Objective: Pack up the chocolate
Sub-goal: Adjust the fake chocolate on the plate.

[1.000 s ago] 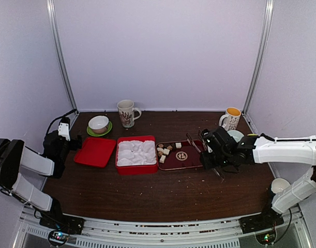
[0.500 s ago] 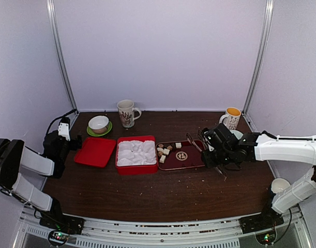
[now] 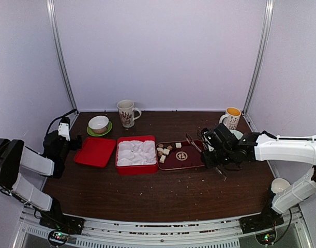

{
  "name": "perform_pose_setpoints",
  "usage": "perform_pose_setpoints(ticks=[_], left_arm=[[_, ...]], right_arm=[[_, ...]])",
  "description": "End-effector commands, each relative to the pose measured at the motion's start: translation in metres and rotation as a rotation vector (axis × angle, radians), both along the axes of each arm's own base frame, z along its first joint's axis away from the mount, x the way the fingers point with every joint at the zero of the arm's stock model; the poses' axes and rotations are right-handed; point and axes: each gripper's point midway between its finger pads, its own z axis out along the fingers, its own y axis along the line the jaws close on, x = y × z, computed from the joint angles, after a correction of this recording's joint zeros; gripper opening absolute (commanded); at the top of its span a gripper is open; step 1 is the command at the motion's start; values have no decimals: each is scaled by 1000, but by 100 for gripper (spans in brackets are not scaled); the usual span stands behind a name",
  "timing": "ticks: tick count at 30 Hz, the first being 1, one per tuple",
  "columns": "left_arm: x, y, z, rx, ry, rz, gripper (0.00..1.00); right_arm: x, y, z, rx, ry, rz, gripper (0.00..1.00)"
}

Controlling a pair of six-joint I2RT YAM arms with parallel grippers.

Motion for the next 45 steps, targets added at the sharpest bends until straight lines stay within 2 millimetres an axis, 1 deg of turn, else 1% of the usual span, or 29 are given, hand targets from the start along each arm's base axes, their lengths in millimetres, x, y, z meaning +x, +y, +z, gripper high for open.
perform_pose_setpoints(ticks=[1, 31, 45], left_arm=[[-1, 1, 10, 12, -42, -4, 98], [-1, 1, 10, 12, -42, -5, 98], [-1, 1, 10, 12, -43, -5, 98]], right_arm=[[8, 7, 20, 38, -47, 4, 49], [6, 8, 14, 36, -27, 13, 49], [-7, 9, 4, -10, 55, 81, 49]])
